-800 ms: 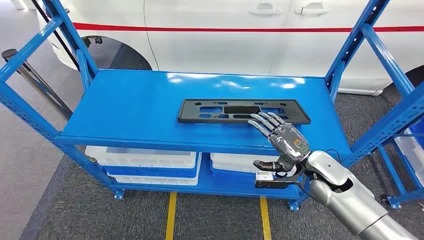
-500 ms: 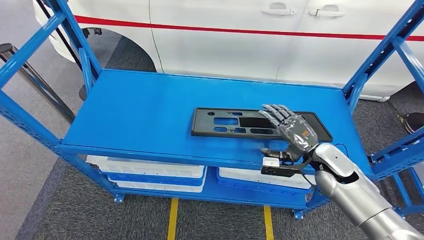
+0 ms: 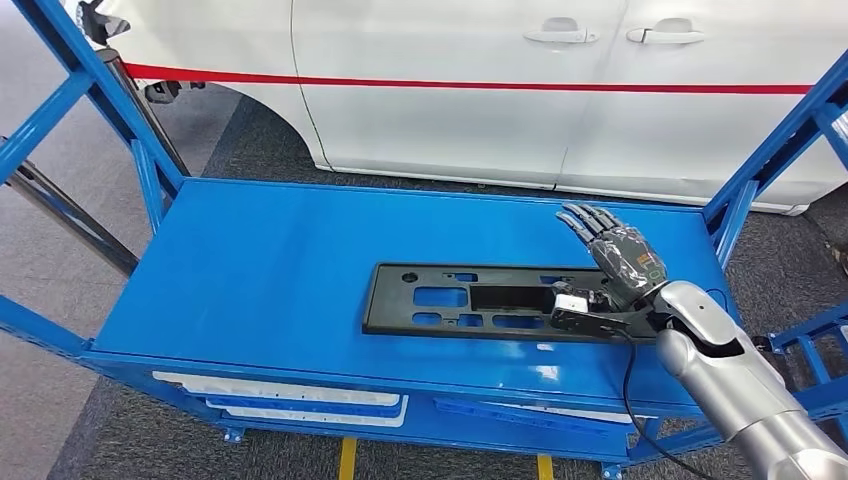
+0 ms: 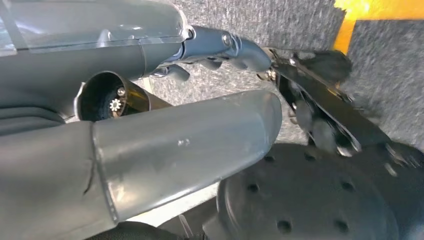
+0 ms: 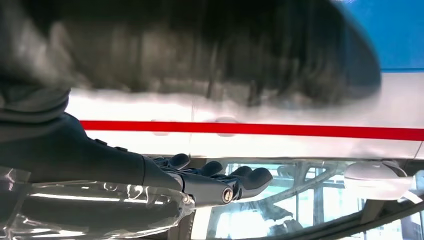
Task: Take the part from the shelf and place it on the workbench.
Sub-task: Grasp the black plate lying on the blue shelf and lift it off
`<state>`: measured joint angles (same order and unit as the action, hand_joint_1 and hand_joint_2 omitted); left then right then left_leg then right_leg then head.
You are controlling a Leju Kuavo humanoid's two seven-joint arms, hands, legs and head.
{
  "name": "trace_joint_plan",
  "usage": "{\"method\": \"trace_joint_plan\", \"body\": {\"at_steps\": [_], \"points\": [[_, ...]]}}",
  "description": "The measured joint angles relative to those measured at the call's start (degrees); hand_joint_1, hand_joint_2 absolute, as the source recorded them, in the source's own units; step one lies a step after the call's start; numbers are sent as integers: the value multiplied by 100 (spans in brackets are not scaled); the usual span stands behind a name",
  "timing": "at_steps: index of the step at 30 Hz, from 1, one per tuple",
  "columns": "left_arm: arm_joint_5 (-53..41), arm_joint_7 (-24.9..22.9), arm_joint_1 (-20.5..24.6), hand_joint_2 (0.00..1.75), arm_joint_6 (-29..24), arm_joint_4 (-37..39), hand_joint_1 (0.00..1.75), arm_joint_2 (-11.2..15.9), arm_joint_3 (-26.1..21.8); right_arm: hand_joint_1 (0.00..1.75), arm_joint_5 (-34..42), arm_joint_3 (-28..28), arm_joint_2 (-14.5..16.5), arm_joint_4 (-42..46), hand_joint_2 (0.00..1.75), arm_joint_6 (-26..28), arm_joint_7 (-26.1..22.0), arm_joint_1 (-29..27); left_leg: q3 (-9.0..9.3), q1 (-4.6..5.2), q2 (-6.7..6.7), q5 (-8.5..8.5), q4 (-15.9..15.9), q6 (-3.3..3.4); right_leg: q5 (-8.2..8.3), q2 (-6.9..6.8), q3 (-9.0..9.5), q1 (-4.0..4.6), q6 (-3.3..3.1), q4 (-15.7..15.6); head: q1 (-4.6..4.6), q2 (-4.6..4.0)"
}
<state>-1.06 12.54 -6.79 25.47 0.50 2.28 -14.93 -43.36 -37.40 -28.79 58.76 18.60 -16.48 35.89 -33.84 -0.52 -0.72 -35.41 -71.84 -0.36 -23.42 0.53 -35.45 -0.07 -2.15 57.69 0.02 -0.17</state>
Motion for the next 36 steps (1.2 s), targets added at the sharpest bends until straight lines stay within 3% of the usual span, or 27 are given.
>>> {"method": "trace_joint_plan", "body": {"at_steps": [1,2,3,5,7,9,11,13,16,21,25,31,36], "points": [[12,-9,0,0,-15,1,0,0,2,0,-11,13,19,-31,175,21,65,0,-169,-7,6,-140,-114,-20,-50,1,54,-1,3,1,-1,0],[25,-18,-1,0,-29,1,0,0,5,0,-24,32,40,-73,175,42,138,1,-269,-12,13,-167,-83,-32,-100,3,112,-3,12,2,0,0],[37,-25,0,0,-38,1,0,0,12,0,-37,55,63,-123,175,59,201,2,-296,-15,20,-53,94,-37,-153,5,177,-5,24,7,0,0],[46,-27,-2,0,-41,1,0,-1,25,0,-60,105,102,-233,175,60,273,12,-206,-15,29,536,746,-17,-257,8,298,-7,65,29,1,0],[72,-33,-10,0,-48,2,0,-2,36,0,-79,140,138,-424,175,-34,286,68,-129,5,30,911,1193,55,-349,22,341,3,127,90,2,0],[110,-39,-18,0,-50,2,0,-4,43,0,-43,166,154,-656,87,-175,236,130,-110,19,26,967,1253,128,-414,31,339,20,160,129,4,0],[138,-27,-22,0,-38,2,0,-8,59,0,106,228,130,-801,0,-253,96,141,-101,18,15,1038,1275,141,-436,20,342,28,109,121,4,0],[156,-3,-24,0,-26,2,0,-10,78,0,367,327,100,-865,0,-296,-98,109,-105,26,3,1040,1287,145,-434,13,347,27,74,101,4,0],[206,39,-29,0,-20,2,0,-11,88,0,939,541,57,-830,0,-438,-401,-16,-105,32,-2,1021,1286,175,-436,10,366,25,95,65,5,0],[351,176,-77,0,-46,2,0,-43,92,0,2550,1277,-192,218,0,-1361,-999,-736,-100,43,-15,998,1282,212,-451,-6,385,12,194,33,4,0],[488,280,-142,0,-57,2,0,-72,111,0,3558,2241,-559,1576,175,-2351,-1272,-1775,-91,47,-49,988,1280,226,-471,-39,404,4,242,28,4,0],[659,333,-207,0,-45,2,0,-88,137,0,4046,3638,-862,3155,175,-3225,-1367,-3357,-75,45,-54,974,1282,231,-483,-42,412,6,258,32,4,0],[811,285,-212,0,-54,2,0,-88,166,0,3651,4269,-1003,4066,175,-3425,-1300,-4550,-49,40,-51,967,1287,223,-500,-44,428,9,256,38,3,0]]}}
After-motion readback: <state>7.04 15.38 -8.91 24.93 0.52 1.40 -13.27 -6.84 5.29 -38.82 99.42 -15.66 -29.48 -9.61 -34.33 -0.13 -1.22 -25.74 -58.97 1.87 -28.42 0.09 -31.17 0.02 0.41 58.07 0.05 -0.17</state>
